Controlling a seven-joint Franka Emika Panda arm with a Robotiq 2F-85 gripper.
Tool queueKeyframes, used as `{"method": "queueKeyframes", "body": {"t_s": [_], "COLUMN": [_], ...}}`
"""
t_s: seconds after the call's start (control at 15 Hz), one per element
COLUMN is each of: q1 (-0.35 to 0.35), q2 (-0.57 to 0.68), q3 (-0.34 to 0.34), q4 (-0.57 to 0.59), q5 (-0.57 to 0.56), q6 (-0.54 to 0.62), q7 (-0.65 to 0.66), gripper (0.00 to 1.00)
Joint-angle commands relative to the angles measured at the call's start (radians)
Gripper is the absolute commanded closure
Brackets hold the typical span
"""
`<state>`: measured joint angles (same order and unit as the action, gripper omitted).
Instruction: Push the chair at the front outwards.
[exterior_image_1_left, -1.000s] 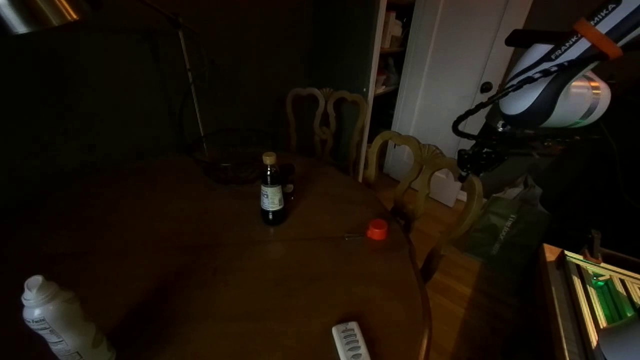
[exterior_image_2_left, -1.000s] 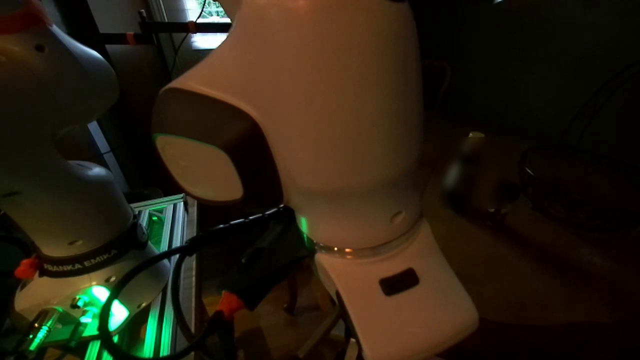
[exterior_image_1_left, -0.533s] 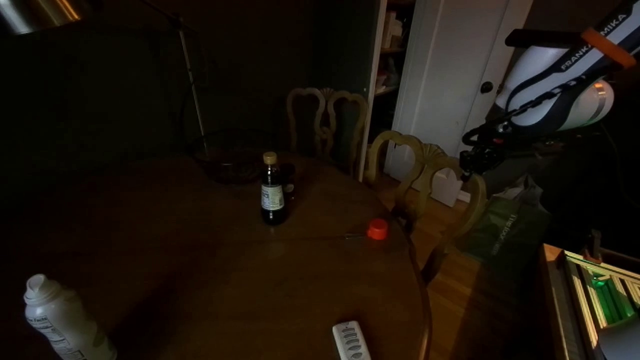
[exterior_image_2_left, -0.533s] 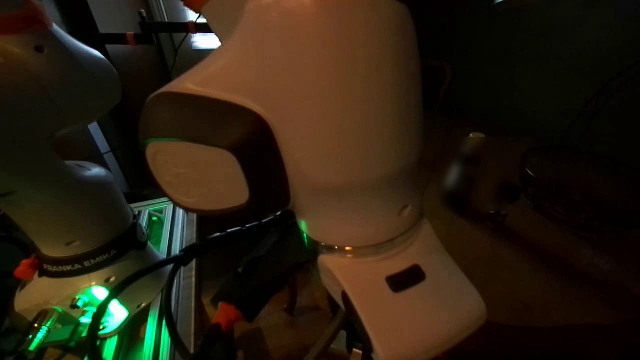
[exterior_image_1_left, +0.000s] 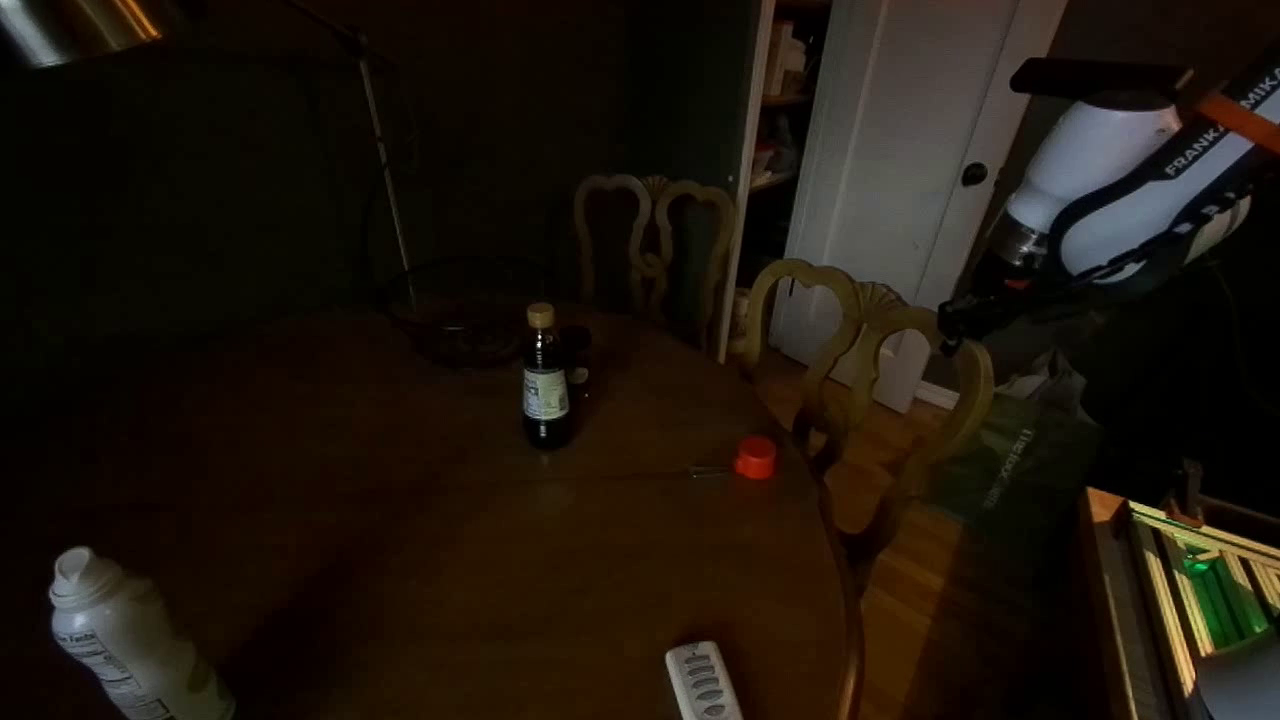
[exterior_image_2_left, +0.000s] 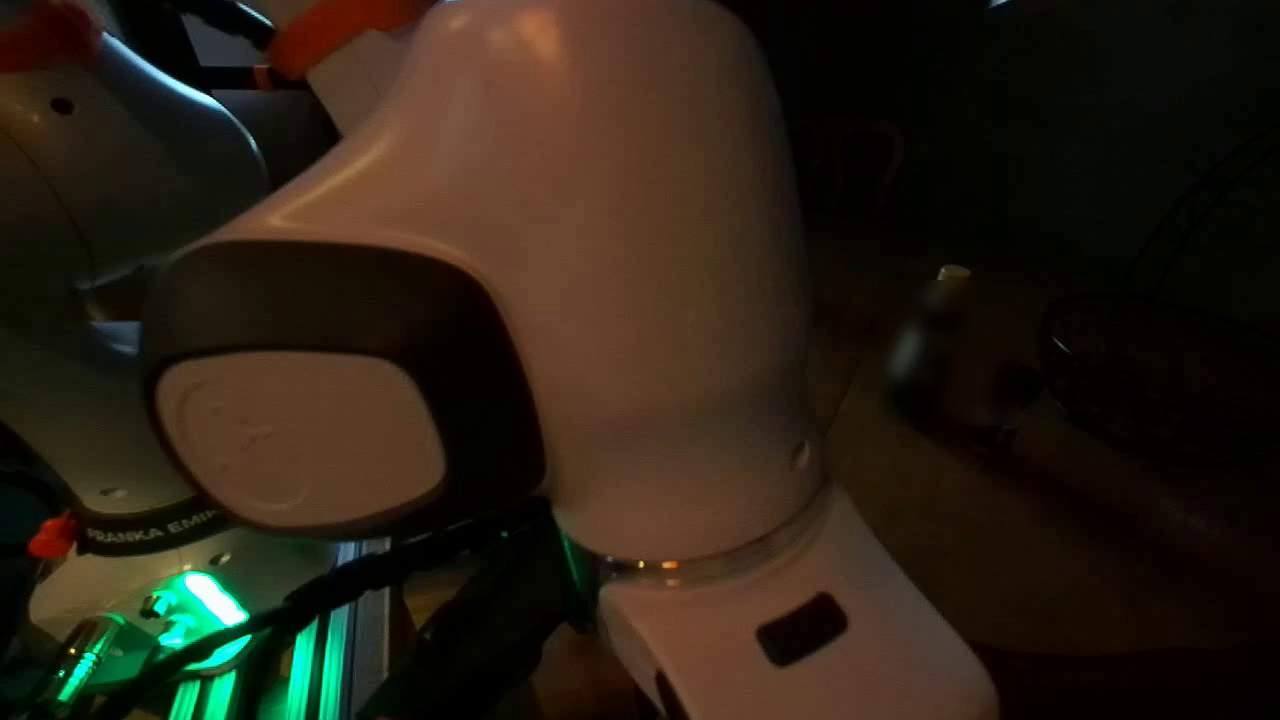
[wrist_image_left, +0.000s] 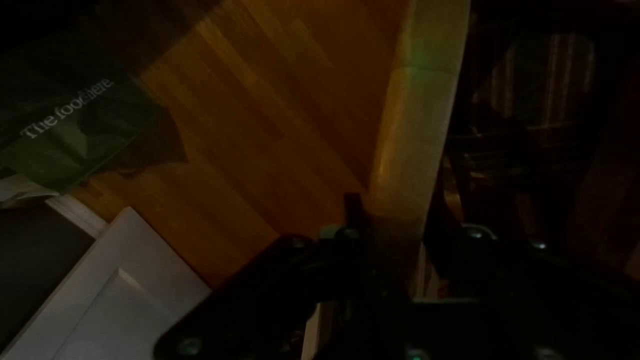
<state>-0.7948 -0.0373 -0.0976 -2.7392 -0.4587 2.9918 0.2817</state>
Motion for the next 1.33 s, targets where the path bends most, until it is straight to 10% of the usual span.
{"method": "queueKeyframes", "body": {"t_s": [0.0, 0.47, 1.27], "q1": [-0.149, -0.196, -0.207], "q2": [-0.034, -0.015, 0.030], "q3": [-0.028, -0.082, -0.197], "q4": [0.059, 0.061, 0.067], "q5": [-0.240, -0.534, -0.573], "q6": [-0.053, 0.093, 0.213], "q7": [0.104, 0.343, 0.336], "gripper": [0.92, 0.92, 0.92]}}
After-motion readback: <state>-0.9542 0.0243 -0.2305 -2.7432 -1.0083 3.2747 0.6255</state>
